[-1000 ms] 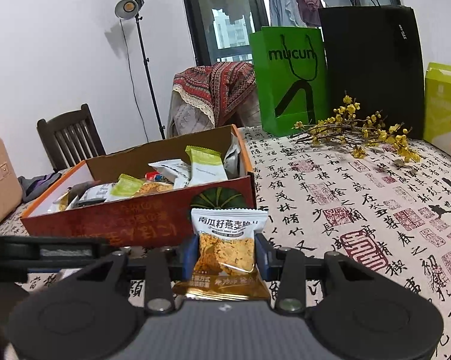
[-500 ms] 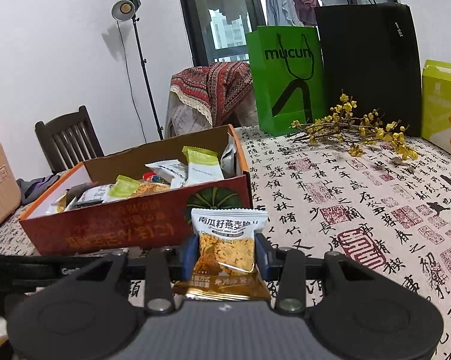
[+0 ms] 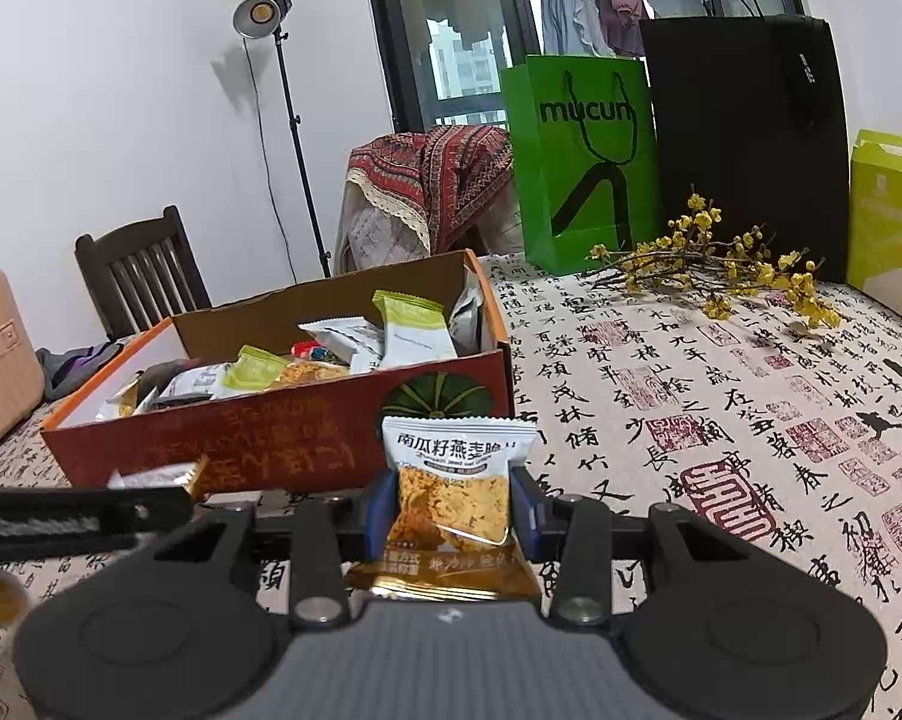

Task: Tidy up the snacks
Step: 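Carry both packets into the cardboard box and open both grippers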

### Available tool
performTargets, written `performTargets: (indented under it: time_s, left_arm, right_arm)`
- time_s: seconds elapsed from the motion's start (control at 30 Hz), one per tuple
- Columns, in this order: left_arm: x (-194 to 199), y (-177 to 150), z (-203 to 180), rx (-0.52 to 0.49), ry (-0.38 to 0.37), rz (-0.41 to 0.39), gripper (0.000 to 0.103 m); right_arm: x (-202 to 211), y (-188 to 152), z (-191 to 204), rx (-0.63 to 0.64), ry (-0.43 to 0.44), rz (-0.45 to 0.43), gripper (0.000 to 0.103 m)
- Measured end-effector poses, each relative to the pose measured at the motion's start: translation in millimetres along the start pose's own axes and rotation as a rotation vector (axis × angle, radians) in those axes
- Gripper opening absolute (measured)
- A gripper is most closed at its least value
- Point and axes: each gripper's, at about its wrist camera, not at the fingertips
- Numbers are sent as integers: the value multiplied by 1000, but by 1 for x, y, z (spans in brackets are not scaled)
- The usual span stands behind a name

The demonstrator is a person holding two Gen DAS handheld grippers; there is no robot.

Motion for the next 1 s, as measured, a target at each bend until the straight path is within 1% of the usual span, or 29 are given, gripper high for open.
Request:
performTargets:
  time_s: [0.13,0.3,0.53,0.73,1.0]
  left_arm:
    - [15,9,6,5,-16,-43,65]
    - [25,20,13,9,-28,-94,65]
    - [28,40,25,24,-25,-150,65]
    - [21,58,38,61,-10,-187,65]
    - [-10,70,61,93,40,-206,65]
  right_arm:
    - [13,4,11,31,15,-23,40]
    - [28,17,27,74,27,-63,40]
    - [29,40,53,119,20,-88,40]
    - [8,61,70,141,12,-86,40]
    - [-37,81,78,131,6,-65,40]
Point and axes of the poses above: each gripper's, at about its wrist camera, not at the fingertips, and x roughly against the way its jaws point, z to its left, y to its top, and after that the axes turned 4 degrees about -x, right-handed
